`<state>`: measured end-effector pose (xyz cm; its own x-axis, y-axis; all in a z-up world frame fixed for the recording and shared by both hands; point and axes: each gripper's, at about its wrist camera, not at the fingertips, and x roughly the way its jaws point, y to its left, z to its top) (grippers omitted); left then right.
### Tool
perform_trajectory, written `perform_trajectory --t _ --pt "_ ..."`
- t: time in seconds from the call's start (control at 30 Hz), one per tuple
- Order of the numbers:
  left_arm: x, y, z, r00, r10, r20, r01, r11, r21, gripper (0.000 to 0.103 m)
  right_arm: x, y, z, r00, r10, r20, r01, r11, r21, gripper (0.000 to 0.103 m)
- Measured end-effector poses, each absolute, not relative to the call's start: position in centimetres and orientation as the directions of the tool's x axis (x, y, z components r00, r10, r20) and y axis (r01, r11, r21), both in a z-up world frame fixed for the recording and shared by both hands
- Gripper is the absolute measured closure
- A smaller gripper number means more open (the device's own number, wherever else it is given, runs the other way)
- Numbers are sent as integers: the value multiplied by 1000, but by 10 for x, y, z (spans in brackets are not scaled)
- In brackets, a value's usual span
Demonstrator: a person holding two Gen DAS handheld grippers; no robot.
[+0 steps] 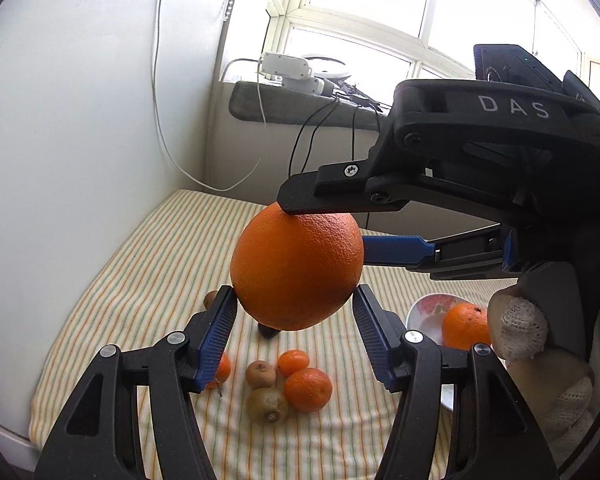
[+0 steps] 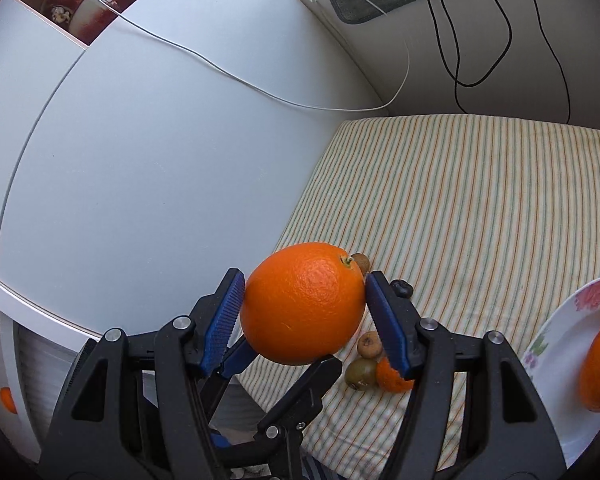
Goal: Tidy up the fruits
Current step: 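Lift the second orange with the left tool and set it on the plate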
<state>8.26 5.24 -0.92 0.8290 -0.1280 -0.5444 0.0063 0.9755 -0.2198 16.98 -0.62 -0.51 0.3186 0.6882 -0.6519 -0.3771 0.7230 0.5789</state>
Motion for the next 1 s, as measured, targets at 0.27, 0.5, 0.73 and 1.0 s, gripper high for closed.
perform_trajectory --t 0.27,0.5,0.73,1.0 --pt "71 -13 -6 808 -230 -543 128 967 -219 43 135 -79 13 401 650 -646 -320 760 566 37" --pt "66 -69 -15 765 -313 -562 223 949 -223 43 110 -142 9 451 608 -654 -244 788 565 37" --pt "50 -109 -22 726 -369 -581 290 929 -228 43 99 -183 -8 487 572 -659 -188 806 561 37" --pt "51 -142 -39 663 -416 -623 354 907 -229 44 87 -225 -31 513 552 -657 -102 799 592 37"
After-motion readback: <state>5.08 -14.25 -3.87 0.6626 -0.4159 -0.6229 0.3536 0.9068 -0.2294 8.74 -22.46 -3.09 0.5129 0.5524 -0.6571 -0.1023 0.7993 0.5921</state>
